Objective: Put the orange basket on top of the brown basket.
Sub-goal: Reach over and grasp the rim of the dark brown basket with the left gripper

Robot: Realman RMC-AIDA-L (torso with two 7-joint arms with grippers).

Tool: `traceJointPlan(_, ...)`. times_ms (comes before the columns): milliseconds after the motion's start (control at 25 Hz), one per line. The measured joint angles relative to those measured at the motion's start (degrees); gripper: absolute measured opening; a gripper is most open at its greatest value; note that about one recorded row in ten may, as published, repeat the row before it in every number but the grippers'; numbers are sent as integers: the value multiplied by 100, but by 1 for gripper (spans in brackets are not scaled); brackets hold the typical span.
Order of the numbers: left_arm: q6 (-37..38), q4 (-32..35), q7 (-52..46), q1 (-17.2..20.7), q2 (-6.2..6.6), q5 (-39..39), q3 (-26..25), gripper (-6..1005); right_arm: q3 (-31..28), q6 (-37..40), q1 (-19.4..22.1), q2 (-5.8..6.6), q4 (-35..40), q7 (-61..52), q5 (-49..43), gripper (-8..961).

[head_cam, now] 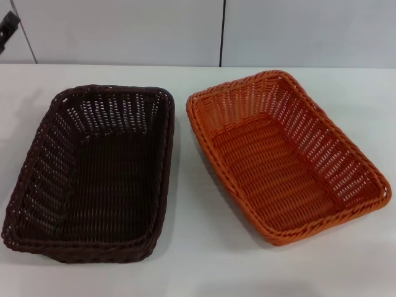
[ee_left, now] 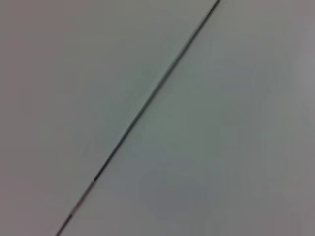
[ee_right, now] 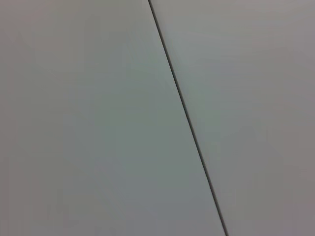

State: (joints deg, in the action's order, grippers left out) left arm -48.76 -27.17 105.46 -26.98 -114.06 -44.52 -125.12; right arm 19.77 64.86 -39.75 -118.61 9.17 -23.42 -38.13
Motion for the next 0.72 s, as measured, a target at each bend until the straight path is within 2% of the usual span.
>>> traceJointPlan(40, 105, -109, -337, 1, 104, -183, 116, 825, 10, 0, 20, 0, 2, 0, 0, 782)
traceJointPlan(80, 105, -109, -337, 1, 104, -183, 116, 825, 24, -1, 69, 1, 7, -1, 0, 782)
traceJointPlan(120, 296, -433, -1601, -18, 516, -871, 540, 825, 24, -1, 69, 1, 7, -1, 0, 782)
traceJointPlan(200, 296, -433, -1601, -18, 516, -871, 540, 824, 29, -12, 127, 7, 11, -2, 0, 781)
traceJointPlan(240, 236, -659, -2942, -73, 946, -1684, 866, 824, 29, -24, 149, 13, 13, -3, 0, 781)
traceJointPlan(280, -40, -913, -4062, -137, 1299, -2649, 1033, 824, 30, -35, 169, 18, 17, -3, -4, 781)
traceJointPlan(400, -40, -913, -4062, -137, 1299, -2649, 1033, 823, 30, -63, 241, 33, 63, -3, -28, 781)
traceJointPlan(440, -862, -1575, -5762, -249, 1686, -4448, 1019, 823, 29, -65, 266, 44, 82, -3, -34, 780)
traceJointPlan(480, -1304, -2014, -6425, -286, 1743, -5342, 928, 823, 32, -66, 299, 76, 101, -4, -37, 780)
traceJointPlan(520, -1304, -2014, -6425, -286, 1743, -5342, 928, 823, 32, -66, 299, 76, 101, -4, -37, 780)
traceJointPlan(560, -1639, -2360, -6878, -319, 1762, -5979, 827, 823, 34, -67, 314, 93, 103, -4, -37, 780)
traceJointPlan(600, -1639, -2360, -6878, -319, 1762, -5979, 827, 822, 37, -68, 322, 106, 103, -4, -38, 780)
traceJointPlan(640, -2359, -2935, -7559, -418, 1720, -7109, 545, 822, 37, -68, 330, 119, 102, -3, -39, 779)
traceJointPlan(680, -2359, -2935, -7559, -418, 1720, -7109, 545, 822, 37, -69, 343, 143, 92, 2, -40, 779)
traceJointPlan(720, -2790, -3233, -7786, -496, 1629, -7668, 352, 822, 37, -69, 343, 143, 92, 2, -40, 779)
